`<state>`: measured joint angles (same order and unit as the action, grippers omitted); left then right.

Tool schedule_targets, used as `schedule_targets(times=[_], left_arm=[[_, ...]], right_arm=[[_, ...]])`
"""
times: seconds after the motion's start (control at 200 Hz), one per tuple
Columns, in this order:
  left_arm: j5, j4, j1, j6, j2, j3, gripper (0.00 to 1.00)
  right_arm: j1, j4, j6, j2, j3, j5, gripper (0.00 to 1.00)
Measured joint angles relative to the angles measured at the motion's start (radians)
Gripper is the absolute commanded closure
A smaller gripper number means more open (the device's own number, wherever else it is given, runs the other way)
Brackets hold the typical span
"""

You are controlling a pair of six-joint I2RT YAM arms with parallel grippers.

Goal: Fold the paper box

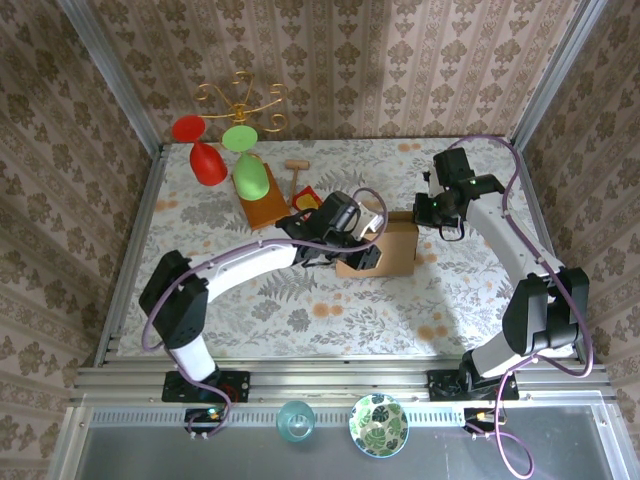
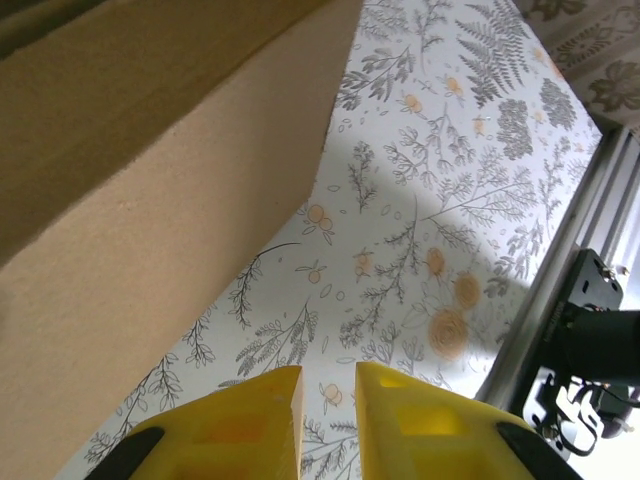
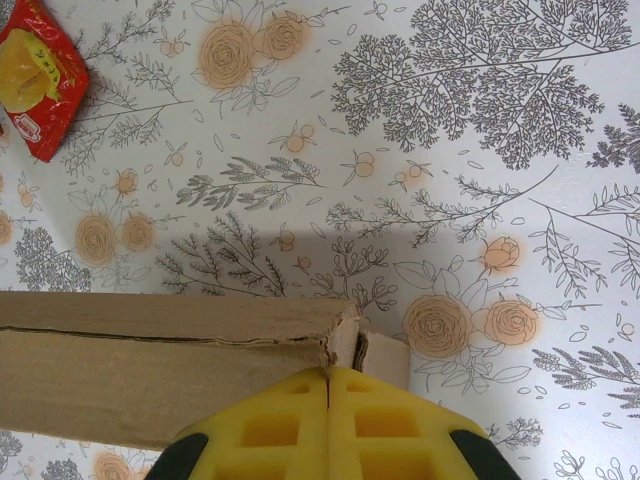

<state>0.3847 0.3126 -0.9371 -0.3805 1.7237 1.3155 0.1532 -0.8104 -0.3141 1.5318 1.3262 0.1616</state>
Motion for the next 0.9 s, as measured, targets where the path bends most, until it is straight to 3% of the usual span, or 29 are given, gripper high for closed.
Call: schedule_targets(times=[0.42,0.9], left_arm=[[-0.092,-0.135,-0.026,-0.082,0.044,-0.015,0.79],[-0.135,-0.143,-0.026,-0.096,0.118,-0.014,0.79]], right_arm=[[0.0,-0.009,-0.006,-0.013,-0.001,0.005,1.0],[0.011,-0.035,-0.049,-0.013,0.0,0.033,1.0]])
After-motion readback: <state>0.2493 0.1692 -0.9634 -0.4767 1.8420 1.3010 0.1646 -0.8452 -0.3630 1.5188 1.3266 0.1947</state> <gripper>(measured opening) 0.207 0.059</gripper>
